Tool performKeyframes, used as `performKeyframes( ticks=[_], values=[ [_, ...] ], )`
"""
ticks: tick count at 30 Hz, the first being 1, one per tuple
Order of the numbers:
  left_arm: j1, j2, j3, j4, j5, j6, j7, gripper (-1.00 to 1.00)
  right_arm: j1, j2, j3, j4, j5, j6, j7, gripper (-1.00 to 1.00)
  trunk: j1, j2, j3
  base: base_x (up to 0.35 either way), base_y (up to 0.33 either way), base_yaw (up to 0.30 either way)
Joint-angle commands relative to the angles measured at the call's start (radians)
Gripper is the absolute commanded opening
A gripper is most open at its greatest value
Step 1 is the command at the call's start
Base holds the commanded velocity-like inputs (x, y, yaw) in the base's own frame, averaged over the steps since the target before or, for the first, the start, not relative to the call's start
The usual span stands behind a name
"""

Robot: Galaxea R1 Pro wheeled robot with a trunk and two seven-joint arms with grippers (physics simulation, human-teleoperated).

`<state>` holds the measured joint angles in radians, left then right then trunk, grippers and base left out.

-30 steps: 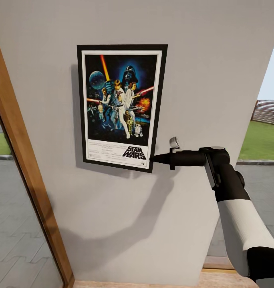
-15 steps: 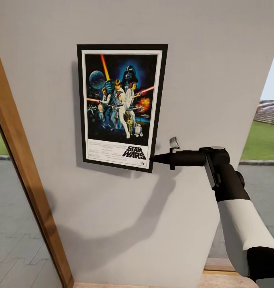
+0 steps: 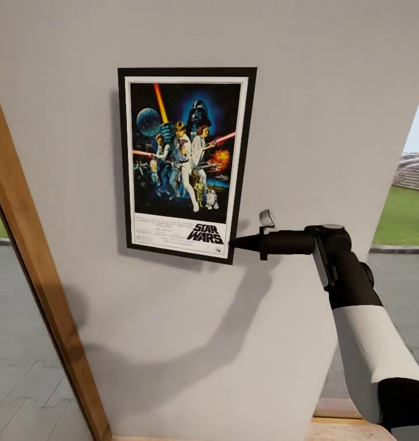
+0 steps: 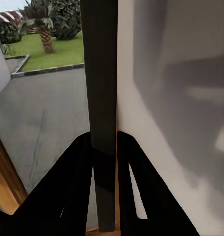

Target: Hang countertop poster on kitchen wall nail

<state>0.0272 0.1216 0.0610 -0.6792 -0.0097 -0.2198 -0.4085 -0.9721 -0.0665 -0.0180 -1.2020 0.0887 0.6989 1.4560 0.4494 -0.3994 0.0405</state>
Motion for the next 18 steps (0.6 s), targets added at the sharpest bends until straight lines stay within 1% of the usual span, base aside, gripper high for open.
performKeyframes(
  ticks=[1, 5, 14, 17, 18],
  values=[
    [0.000, 0.000, 0.003, -0.001, -0.001, -0.001, -0.006, 1.00, 0.000, 0.001, -0.002, -0.001, 0.008, 0.013, 0.010, -1.00, 0.001, -0.001, 0.000, 0.102, 0.000, 0.000],
    [0.000, 0.000, 0.003, 0.000, -0.001, -0.001, -0.007, 1.00, 0.000, 0.001, -0.002, -0.001, 0.008, 0.013, 0.010, -1.00, 0.001, -0.001, 0.000, 0.055, 0.000, 0.000],
    [0.000, 0.000, 0.003, 0.000, -0.001, -0.001, -0.007, 1.00, 0.000, 0.001, -0.002, -0.001, 0.008, 0.013, 0.010, -1.00, 0.001, -0.001, 0.000, 0.010, 0.000, 0.000],
    [0.000, -0.018, 0.003, -0.002, -0.006, -0.003, -0.003, 1.00, -0.010, -0.017, -0.003, -0.003, -0.003, 0.015, 0.015, -1.00, 0.001, -0.001, 0.000, 0.000, 0.000, 0.000],
    [0.000, -0.021, 0.003, -0.002, -0.006, -0.003, -0.003, 1.00, -0.010, -0.018, -0.003, -0.003, -0.003, 0.015, 0.015, -1.00, 0.001, -0.001, 0.000, 0.000, 0.000, 0.000]
  ],
)
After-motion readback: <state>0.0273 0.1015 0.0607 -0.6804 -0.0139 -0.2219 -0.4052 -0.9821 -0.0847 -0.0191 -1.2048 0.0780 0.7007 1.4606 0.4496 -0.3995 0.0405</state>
